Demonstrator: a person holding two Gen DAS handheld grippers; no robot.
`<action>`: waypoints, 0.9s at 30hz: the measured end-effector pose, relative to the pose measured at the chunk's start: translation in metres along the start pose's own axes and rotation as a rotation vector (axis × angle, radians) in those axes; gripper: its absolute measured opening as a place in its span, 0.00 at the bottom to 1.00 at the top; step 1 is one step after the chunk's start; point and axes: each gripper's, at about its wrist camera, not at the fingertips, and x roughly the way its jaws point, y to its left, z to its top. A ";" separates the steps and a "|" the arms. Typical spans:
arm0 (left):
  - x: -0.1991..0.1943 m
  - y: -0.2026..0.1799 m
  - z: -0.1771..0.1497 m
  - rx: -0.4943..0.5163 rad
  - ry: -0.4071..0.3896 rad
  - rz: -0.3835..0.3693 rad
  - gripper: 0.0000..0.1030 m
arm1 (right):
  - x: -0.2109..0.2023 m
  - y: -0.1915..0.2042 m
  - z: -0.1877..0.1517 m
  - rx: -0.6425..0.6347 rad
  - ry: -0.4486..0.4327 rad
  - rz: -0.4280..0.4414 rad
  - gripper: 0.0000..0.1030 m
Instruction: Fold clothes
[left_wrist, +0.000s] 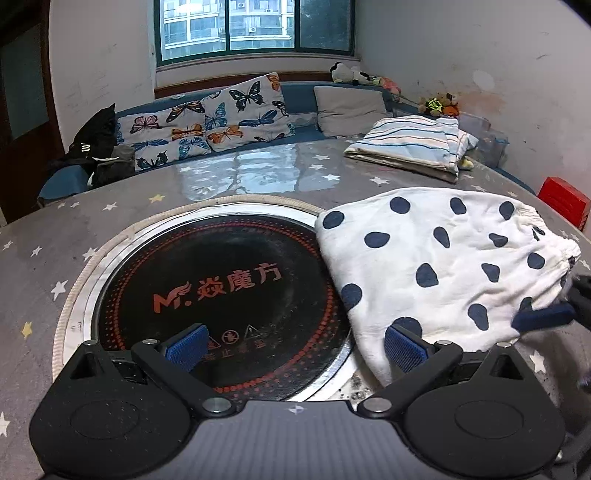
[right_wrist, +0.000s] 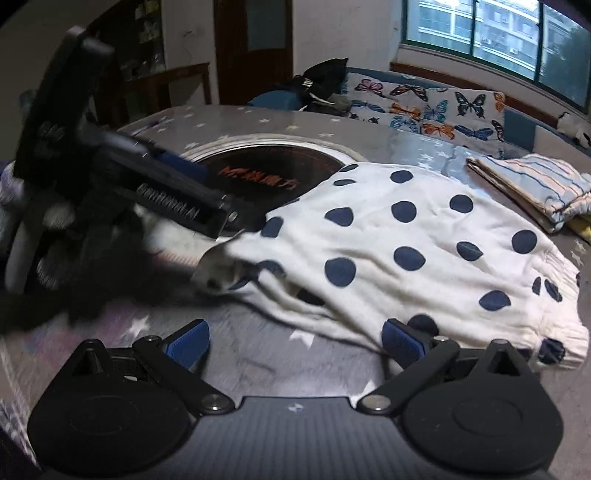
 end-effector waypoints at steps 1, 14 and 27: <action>0.000 0.001 0.001 -0.004 -0.003 0.000 1.00 | -0.004 0.001 0.000 -0.008 -0.009 -0.004 0.98; 0.003 -0.003 0.004 -0.021 0.014 -0.006 1.00 | 0.010 0.000 0.009 -0.004 -0.018 0.017 1.00; -0.005 -0.011 -0.001 -0.025 0.026 -0.022 1.00 | -0.018 0.003 -0.017 0.024 0.000 -0.064 1.00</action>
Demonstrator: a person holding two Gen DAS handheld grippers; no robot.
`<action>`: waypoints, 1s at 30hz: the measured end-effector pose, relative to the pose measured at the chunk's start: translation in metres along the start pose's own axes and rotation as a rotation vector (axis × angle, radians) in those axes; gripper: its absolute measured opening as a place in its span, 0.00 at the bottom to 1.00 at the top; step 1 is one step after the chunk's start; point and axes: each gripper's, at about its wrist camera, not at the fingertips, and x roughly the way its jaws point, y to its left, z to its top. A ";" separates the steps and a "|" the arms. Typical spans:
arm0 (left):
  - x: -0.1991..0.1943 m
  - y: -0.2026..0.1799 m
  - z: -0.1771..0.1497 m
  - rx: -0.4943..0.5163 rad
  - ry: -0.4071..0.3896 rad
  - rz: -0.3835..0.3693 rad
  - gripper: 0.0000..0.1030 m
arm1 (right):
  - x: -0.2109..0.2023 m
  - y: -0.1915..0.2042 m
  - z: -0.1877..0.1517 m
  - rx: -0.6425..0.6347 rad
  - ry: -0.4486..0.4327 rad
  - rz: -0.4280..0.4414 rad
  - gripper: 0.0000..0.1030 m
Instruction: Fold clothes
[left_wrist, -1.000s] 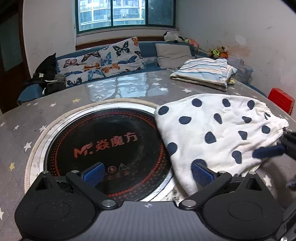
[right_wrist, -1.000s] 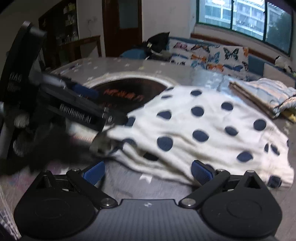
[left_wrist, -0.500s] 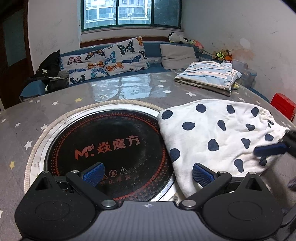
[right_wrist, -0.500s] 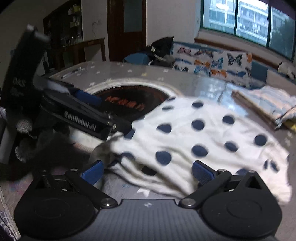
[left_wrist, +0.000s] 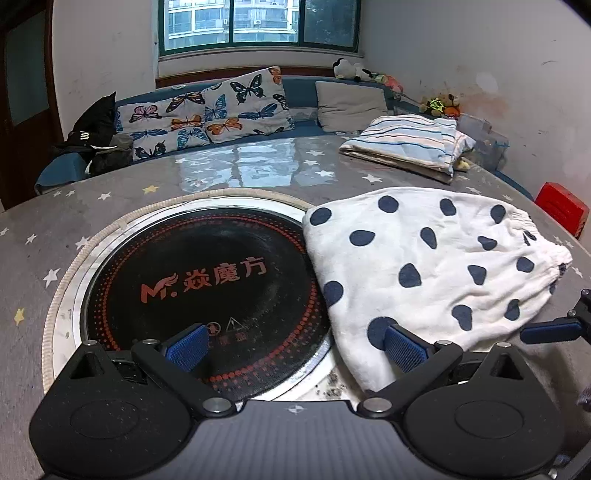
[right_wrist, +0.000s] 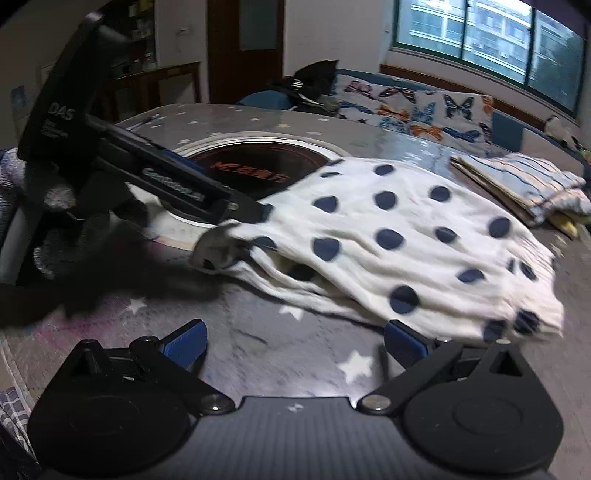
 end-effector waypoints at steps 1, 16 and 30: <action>-0.001 -0.001 0.000 0.000 -0.001 -0.003 1.00 | -0.002 -0.002 -0.002 0.011 0.000 -0.012 1.00; -0.024 -0.021 -0.012 0.028 -0.005 -0.053 1.00 | -0.017 -0.017 -0.017 0.142 0.010 -0.156 1.00; -0.042 -0.030 -0.026 0.045 -0.001 -0.069 1.00 | -0.029 -0.015 -0.024 0.234 -0.012 -0.255 1.00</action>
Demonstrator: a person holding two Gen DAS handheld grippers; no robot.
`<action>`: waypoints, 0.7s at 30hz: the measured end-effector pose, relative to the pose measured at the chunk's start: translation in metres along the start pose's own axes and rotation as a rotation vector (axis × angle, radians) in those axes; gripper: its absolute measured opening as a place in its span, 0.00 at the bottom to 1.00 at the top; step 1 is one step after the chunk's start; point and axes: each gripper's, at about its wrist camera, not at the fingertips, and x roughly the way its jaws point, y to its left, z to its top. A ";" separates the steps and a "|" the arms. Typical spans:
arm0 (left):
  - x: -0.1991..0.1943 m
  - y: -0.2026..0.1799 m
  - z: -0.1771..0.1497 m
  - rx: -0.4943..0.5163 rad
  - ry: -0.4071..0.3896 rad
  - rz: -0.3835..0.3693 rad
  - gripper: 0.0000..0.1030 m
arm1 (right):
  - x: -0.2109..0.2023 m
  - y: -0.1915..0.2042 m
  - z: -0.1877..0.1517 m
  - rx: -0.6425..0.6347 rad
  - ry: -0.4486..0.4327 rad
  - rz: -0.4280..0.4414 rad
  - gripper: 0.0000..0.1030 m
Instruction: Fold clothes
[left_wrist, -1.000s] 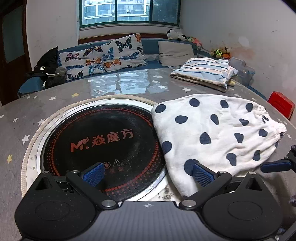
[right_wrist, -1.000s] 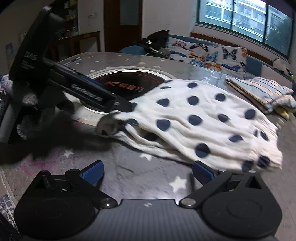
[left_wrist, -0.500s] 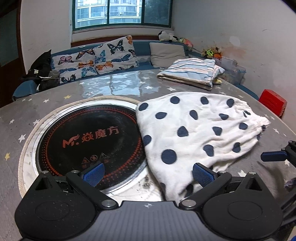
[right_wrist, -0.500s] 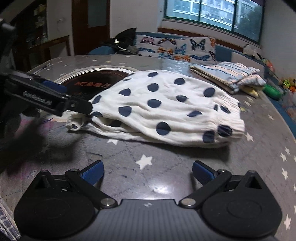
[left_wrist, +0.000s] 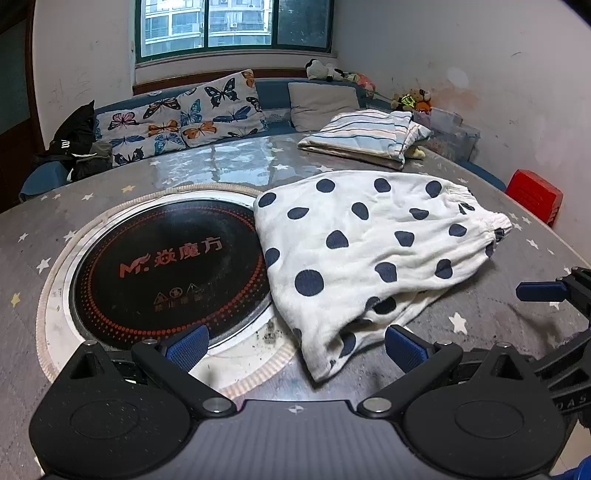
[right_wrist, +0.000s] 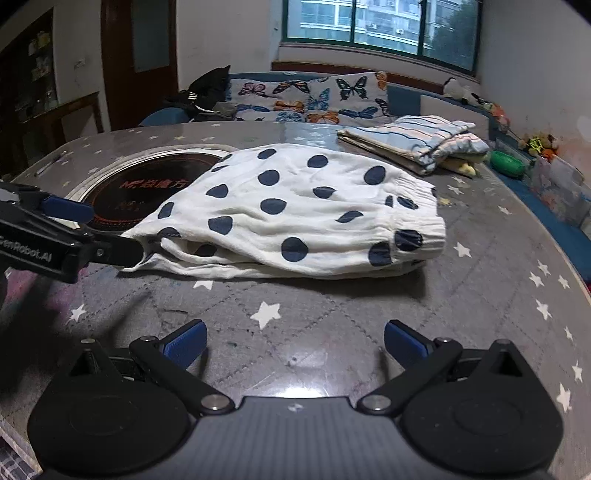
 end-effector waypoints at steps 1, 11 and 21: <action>-0.001 0.000 -0.001 0.001 0.000 0.001 1.00 | -0.001 0.001 -0.001 0.000 -0.001 -0.009 1.00; -0.007 -0.008 -0.010 0.020 0.003 0.002 1.00 | -0.005 0.003 -0.003 0.013 -0.006 -0.063 1.00; -0.011 -0.019 -0.015 0.034 -0.002 0.003 1.00 | -0.009 -0.006 -0.008 0.064 -0.012 -0.102 1.00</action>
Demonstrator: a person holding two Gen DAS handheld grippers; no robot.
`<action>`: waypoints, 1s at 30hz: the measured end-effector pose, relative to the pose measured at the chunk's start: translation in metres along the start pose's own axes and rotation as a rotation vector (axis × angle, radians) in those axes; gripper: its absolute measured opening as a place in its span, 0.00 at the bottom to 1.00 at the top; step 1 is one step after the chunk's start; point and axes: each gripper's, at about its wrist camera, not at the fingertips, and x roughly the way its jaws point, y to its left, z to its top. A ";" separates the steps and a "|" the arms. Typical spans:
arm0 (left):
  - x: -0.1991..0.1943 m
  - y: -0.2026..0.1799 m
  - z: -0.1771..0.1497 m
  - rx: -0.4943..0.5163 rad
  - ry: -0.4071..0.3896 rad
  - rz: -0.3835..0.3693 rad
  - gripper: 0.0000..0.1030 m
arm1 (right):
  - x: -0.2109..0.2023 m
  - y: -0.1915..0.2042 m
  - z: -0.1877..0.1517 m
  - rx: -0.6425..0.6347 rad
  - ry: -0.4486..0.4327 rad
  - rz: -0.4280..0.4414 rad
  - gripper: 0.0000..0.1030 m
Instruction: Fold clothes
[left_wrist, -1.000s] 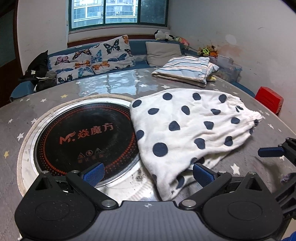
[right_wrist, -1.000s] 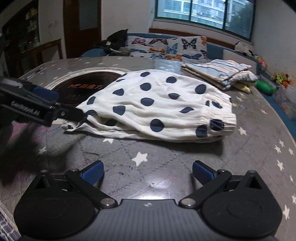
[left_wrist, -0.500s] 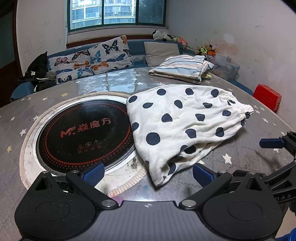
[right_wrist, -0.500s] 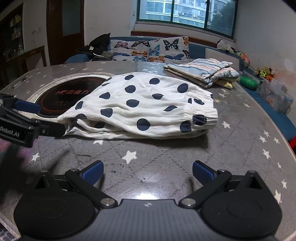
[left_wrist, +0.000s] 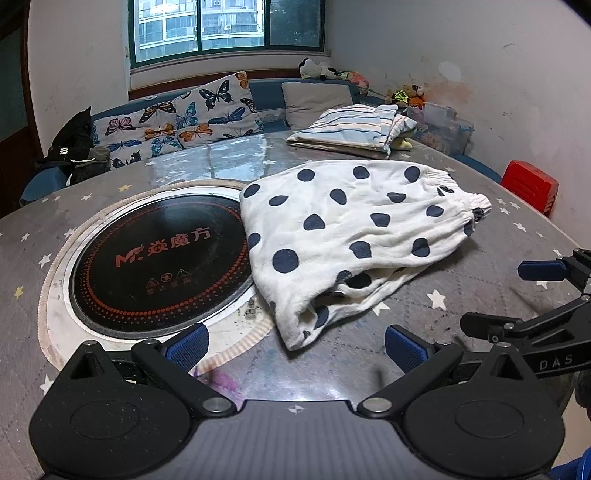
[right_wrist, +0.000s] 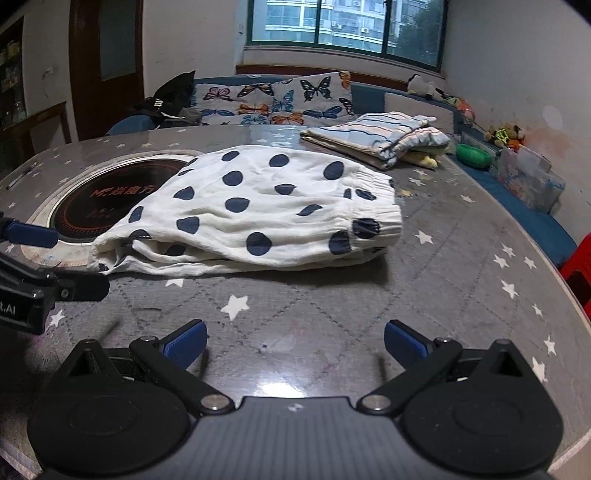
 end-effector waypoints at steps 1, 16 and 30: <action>-0.001 -0.002 -0.001 0.003 0.000 -0.001 1.00 | 0.000 -0.001 -0.001 0.004 0.000 -0.002 1.00; -0.003 -0.014 -0.007 0.022 -0.005 0.004 1.00 | -0.002 -0.007 -0.008 0.063 -0.008 -0.031 1.00; 0.000 -0.018 -0.006 0.027 -0.007 -0.005 1.00 | 0.002 -0.012 -0.009 0.090 -0.005 -0.046 1.00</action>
